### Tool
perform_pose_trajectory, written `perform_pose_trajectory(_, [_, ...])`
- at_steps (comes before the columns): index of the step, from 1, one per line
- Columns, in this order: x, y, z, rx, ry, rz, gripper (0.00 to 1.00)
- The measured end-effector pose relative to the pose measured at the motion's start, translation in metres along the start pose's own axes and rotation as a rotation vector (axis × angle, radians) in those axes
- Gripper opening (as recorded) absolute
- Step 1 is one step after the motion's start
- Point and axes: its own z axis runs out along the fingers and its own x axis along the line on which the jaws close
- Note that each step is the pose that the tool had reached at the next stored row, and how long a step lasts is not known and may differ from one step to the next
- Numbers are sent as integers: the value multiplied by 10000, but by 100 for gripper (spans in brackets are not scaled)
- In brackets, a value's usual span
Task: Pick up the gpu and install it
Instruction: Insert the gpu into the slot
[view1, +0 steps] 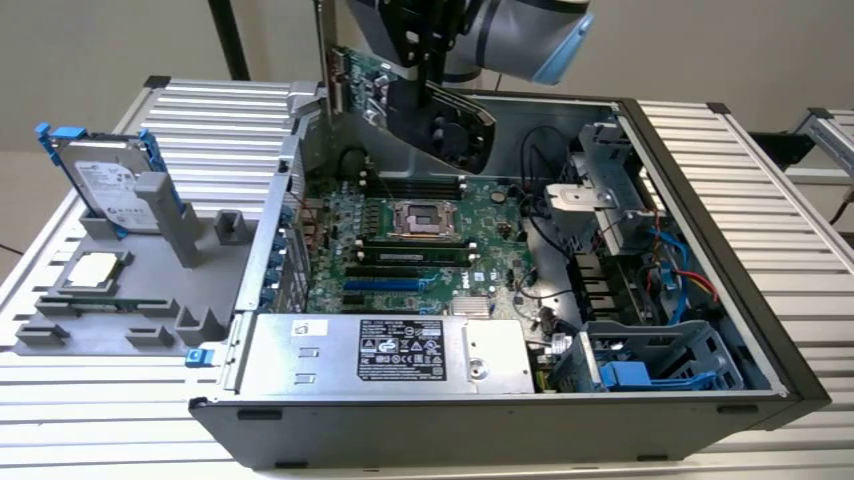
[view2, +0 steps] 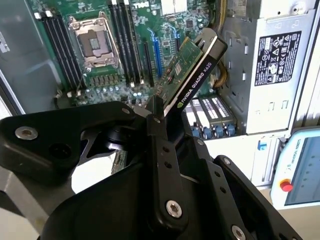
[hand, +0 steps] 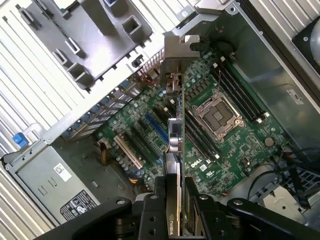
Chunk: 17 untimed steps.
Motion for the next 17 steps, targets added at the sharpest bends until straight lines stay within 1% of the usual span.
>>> perform_pose_trajectory(17, [0, 0, 0, 9, 19, -1434, 0])
